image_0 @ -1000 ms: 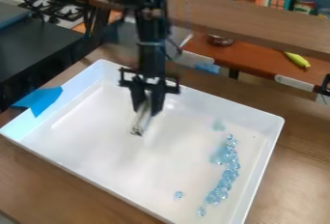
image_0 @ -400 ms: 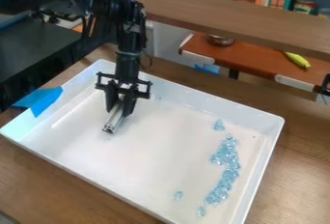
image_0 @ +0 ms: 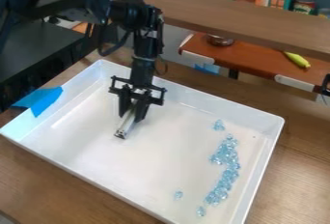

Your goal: Sweep into pile

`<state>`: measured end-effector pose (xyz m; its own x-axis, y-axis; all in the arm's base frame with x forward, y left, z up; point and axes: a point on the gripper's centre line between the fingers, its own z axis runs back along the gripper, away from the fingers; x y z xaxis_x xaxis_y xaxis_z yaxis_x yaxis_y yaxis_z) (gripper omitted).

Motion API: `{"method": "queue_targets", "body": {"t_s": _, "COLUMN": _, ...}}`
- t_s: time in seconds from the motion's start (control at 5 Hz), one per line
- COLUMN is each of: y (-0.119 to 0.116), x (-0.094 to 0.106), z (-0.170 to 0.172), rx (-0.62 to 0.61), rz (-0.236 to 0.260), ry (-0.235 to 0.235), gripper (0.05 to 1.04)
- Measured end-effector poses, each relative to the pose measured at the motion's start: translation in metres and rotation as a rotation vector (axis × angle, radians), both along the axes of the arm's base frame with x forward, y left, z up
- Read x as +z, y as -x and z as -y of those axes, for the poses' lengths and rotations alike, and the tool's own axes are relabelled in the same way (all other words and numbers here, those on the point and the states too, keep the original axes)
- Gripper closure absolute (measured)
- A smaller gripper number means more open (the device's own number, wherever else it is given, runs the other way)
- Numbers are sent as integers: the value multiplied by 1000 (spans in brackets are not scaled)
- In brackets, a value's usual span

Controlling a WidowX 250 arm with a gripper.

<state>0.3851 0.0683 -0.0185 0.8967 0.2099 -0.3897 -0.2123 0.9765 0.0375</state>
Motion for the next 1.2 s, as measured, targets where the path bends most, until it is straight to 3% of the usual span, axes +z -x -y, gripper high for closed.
{"method": "queue_targets", "body": {"t_s": 0.6, "y": -9, "x": 0, "z": 75, "rx": -68, "rz": -27, "ry": 75, "gripper": 701}}
{"method": "queue_targets", "body": {"t_s": 1.2, "y": 13, "x": 2, "z": 151, "rx": -162, "rz": -83, "ry": 161, "gripper": 701}}
